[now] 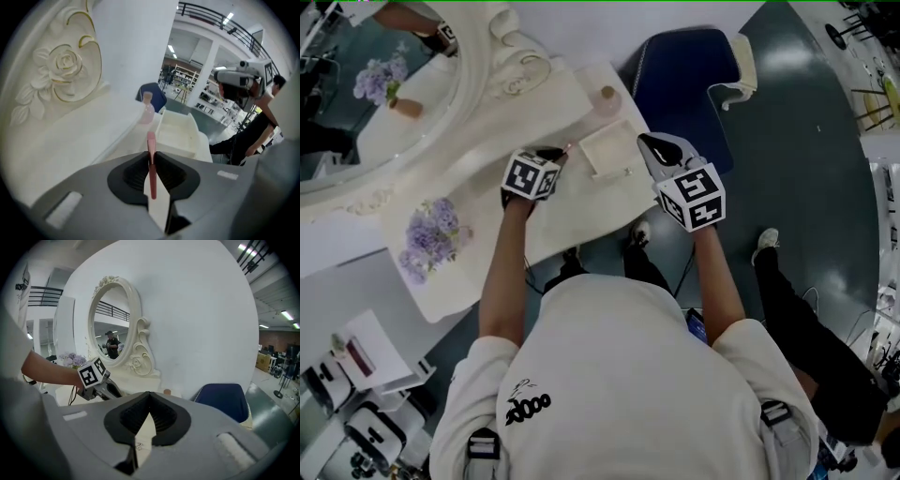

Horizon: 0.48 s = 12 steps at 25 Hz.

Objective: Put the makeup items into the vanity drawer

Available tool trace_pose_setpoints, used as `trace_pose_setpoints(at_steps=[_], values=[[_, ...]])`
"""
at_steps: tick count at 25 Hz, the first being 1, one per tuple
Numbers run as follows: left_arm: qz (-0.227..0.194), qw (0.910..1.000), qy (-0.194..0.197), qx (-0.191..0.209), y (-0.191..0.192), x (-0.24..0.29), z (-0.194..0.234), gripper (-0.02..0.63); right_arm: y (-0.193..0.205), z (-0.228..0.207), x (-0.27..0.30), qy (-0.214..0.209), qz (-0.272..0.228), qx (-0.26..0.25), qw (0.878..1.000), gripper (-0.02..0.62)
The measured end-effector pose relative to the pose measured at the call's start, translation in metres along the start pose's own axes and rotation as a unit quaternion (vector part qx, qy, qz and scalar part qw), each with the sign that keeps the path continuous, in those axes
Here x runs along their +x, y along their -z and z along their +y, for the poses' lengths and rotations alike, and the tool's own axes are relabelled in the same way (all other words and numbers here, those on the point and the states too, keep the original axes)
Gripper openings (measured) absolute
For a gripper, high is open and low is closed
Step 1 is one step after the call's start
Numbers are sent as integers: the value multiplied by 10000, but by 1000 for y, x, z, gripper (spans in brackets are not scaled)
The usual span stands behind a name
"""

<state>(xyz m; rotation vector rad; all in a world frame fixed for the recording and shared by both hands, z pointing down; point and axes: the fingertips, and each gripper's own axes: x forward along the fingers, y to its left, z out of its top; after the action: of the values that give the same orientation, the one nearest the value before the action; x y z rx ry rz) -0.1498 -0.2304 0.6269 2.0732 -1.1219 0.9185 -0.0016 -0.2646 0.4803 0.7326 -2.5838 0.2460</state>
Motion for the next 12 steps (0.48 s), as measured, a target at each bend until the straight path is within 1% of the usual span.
trace_pose_setpoints(at_steps=[1, 3, 6, 9, 12], values=[[-176, 9998, 17, -3, -13, -4, -3, 69, 0, -3, -4, 57, -24, 28, 10000, 5], [-413, 9991, 30, 133, -38, -7, -10, 69, 1, -8, -11, 180, -60, 82, 9998, 5], [-591, 9975, 160, 366, -67, -1, -25, 69, 3, -14, -22, 364, -91, 163, 9992, 5], [-507, 9961, 306, 660, -83, 16, -43, 69, 9, -21, -32, 532, -89, 259, 9982, 5], [-247, 9941, 374, 988, -88, 38, -59, 69, 18, -26, -43, 684, -67, 370, 9969, 5]])
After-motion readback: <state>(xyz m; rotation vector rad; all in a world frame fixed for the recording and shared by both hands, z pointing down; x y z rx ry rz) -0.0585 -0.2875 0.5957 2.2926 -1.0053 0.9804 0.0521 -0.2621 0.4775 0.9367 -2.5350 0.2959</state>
